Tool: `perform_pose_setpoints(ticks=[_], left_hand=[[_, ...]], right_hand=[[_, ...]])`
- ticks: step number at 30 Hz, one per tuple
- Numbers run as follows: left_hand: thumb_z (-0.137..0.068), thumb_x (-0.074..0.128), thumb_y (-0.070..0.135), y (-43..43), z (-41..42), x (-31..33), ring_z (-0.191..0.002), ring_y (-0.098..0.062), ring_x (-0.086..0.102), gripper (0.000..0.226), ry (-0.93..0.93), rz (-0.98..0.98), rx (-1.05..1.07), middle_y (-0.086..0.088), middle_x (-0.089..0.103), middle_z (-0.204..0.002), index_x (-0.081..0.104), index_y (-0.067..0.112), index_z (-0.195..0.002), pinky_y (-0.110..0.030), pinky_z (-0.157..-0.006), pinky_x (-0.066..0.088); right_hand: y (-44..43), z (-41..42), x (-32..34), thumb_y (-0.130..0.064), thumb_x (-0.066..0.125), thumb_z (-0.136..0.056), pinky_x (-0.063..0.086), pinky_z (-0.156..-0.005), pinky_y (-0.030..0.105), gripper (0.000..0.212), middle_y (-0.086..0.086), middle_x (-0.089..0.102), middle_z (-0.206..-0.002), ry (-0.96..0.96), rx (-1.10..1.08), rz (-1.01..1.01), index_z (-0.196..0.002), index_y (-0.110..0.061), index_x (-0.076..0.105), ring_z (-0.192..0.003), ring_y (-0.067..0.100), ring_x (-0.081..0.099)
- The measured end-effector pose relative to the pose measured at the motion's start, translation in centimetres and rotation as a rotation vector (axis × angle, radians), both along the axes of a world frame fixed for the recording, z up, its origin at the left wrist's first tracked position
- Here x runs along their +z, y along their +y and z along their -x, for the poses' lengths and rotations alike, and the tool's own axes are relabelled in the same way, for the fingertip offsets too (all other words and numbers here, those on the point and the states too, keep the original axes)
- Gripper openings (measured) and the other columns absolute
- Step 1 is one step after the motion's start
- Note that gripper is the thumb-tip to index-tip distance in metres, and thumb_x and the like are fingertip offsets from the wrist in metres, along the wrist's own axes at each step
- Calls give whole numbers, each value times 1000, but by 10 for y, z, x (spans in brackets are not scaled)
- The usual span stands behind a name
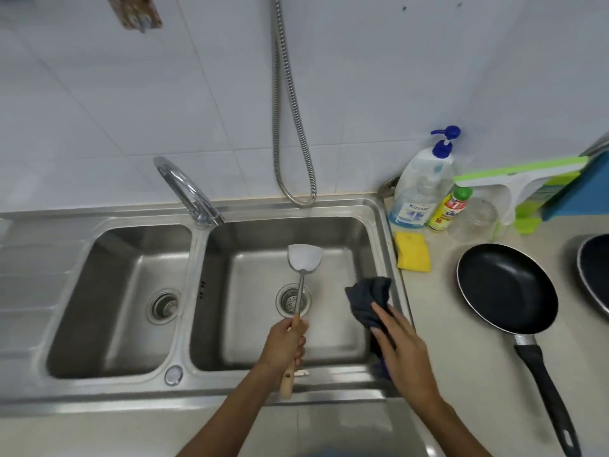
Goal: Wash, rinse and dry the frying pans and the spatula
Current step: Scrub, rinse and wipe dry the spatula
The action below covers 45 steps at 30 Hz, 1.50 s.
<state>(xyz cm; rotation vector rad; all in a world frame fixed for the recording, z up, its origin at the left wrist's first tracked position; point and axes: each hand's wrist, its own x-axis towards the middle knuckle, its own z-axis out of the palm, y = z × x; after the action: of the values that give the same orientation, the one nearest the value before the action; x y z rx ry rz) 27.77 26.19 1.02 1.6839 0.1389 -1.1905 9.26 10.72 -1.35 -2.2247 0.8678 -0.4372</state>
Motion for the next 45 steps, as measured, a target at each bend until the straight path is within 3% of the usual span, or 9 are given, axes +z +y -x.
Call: perform_pose_setpoints(ticks=[5, 10, 13, 17, 21, 27, 32, 35, 45], left_hand=[[-102, 45, 18, 19, -7, 17, -41, -11, 36, 20, -202, -15, -188, 4, 43, -51, 52, 7, -86, -26, -44, 32], [-103, 49, 23, 60, -19, 38, -44, -7, 38, 22, -369, -15, -328, 11, 48, -56, 54, 6, -91, -21, -43, 34], [-102, 49, 23, 63, -25, 47, -51, -5, 45, 19, -486, -22, -343, 9, 55, -64, 56, 11, -89, -22, -51, 41], [-101, 51, 29, 72, -42, 51, -51, -5, 46, 20, -545, -10, -412, 10, 55, -65, 55, 19, -84, -25, -53, 41], [-100, 52, 33, 86, -25, 50, -48, -8, 42, 24, -393, -5, -383, 10, 50, -61, 53, 15, -85, -27, -47, 38], [-104, 52, 26, 74, -33, 57, -43, -10, 30, 20, -120, 109, -158, 7, 37, -55, 46, 16, -88, -23, -42, 25], [-102, 51, 30, 71, -31, 58, -47, -9, 39, 23, -318, 56, -282, 8, 47, -58, 50, 17, -83, -27, -46, 36], [-101, 51, 34, 75, -27, 54, -51, -8, 45, 24, -481, 0, -372, 8, 53, -64, 52, 19, -82, -31, -54, 42], [-102, 51, 36, 84, -24, 51, -49, -7, 44, 26, -460, -24, -378, 9, 53, -63, 51, 25, -78, -29, -53, 41]], right_hand=[[48, -105, -8, -17, 54, -102, 36, -117, 27, 46, -1, 43, -153, -86, 433, 42, -147, -25, 50, -138, 10, 45], [1, -178, -33, 3, 63, -89, 39, -114, 55, 56, 11, 47, -151, 18, 210, 220, -142, -15, 56, -143, 37, 39], [-10, -205, -25, 7, 72, -81, 38, -112, 60, 64, 15, 52, -147, 45, 216, 336, -141, -10, 56, -144, 40, 37], [-23, -238, -11, 3, 62, -91, 40, -113, 54, 50, 15, 54, -142, -20, 54, 213, -139, -9, 57, -136, 38, 47], [-64, -257, 2, -8, 53, -99, 40, -109, 38, 39, 14, 60, -136, 29, -140, -13, -138, -10, 59, -124, 33, 55], [-34, -208, 24, -14, 57, -101, 42, -111, 39, 39, 12, 59, -140, -94, -120, 124, -140, -14, 58, -131, 29, 51], [14, -182, 6, 3, 65, -88, 45, -112, 43, 50, 13, 56, -140, -1, 299, 336, -137, -10, 60, -133, 31, 52], [-7, -200, -2, 8, 70, -81, 51, -103, 50, 54, 15, 59, -136, 84, 257, 342, -132, -7, 62, -131, 37, 52], [-8, -236, 5, 1, 55, -96, 47, -105, 40, 40, 18, 59, -134, 71, 12, 132, -134, -7, 63, -123, 36, 57]])
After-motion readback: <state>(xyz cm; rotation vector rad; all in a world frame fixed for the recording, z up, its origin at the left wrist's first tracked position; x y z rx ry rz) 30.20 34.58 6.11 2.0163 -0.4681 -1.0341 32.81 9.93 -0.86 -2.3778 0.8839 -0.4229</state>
